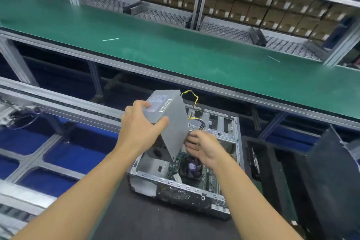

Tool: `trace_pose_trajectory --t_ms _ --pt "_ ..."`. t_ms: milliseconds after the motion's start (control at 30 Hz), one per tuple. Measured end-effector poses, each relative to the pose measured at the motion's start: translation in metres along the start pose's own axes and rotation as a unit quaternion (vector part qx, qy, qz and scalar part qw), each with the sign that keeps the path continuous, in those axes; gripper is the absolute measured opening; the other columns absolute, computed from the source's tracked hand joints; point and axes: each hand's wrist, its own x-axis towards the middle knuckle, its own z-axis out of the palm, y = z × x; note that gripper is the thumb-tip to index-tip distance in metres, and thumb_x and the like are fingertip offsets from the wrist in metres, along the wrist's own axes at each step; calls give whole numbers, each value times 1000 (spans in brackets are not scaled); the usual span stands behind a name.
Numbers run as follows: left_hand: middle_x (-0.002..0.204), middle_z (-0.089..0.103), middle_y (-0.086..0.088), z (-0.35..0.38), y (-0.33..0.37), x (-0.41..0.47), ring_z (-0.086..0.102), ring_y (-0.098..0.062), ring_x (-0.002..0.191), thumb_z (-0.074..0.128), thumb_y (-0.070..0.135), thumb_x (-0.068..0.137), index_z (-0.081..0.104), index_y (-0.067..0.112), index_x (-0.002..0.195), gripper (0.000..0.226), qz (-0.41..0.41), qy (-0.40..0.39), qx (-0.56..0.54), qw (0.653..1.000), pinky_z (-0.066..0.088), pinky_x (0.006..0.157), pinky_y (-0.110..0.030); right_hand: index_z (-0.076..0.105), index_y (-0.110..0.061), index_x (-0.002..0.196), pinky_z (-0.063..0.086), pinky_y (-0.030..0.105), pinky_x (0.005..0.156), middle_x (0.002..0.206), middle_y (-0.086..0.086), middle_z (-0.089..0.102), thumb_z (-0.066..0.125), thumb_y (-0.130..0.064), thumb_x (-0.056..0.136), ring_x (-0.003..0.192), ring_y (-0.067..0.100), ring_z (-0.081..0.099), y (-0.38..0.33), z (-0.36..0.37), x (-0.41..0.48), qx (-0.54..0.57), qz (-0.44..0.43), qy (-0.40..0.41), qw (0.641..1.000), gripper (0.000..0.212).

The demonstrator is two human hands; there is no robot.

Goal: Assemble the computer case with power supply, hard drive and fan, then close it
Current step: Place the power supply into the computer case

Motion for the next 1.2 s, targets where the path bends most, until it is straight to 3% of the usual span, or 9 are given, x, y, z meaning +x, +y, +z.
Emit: trace_pose_trajectory --t_ms 100,267,400,467,600,733,833,1000,1200 --pt "116 37 12 6 -13 -4 31 -7 114 67 59 72 40 38 122 60 10 13 27 999 36 79 -31 49 -20 127 58 41 93 109 4 62 60 -16 97 111 26 65 3 10 5 -75 -63 29 995 32" --pt "122 39 8 30 -38 -20 27 -14 125 65 60 76 41 37 133 66 -16 13 91 996 42 78 -35 52 -33 125 52 41 102 117 -5 62 60 -35 94 109 15 63 6 22 14 -177 -107 -20 978 32" --pt "119 42 -1 60 -48 -40 33 -23 113 69 57 72 44 30 134 72 49 47 184 981 50 71 -36 56 -35 113 52 37 100 125 1 62 58 -42 98 114 18 63 15 17 23 -177 -77 -64 979 17" --pt "113 42 -4 72 -50 -45 35 -24 104 71 54 71 45 27 134 73 63 54 215 973 51 65 -37 63 -31 122 49 41 106 130 2 66 59 -49 94 118 20 63 23 12 27 -135 -61 -91 985 34" --pt "110 44 -11 90 -60 -52 38 -27 96 74 50 71 47 23 136 76 76 45 266 960 50 66 -40 78 -37 107 50 40 105 113 -9 77 55 -60 93 107 12 71 29 8 29 -106 -39 -156 981 35" --pt "116 45 -15 97 -73 -52 39 -33 104 73 50 73 46 22 138 76 49 52 268 961 53 73 -48 56 -14 134 50 46 107 128 1 69 64 -44 98 117 21 65 33 15 44 -162 -48 -132 977 48" --pt "113 48 -20 104 -74 -51 42 -35 99 76 47 71 50 19 134 73 48 62 285 955 46 82 -50 43 -11 143 51 41 104 133 5 64 72 -28 95 118 21 63 40 12 54 -191 -47 -123 973 59" --pt "115 48 -19 113 -71 -47 42 -35 99 76 47 71 52 21 131 70 21 58 289 955 43 84 -48 44 -17 145 50 37 103 131 3 66 69 -24 94 117 19 64 49 10 64 -177 -56 -110 976 57" --pt "114 48 -17 115 -78 -47 40 -31 96 77 47 71 49 21 132 72 17 71 271 960 42 82 -46 47 -18 139 51 29 88 124 -1 67 68 -23 95 112 17 66 47 8 65 -182 -75 -118 973 49"
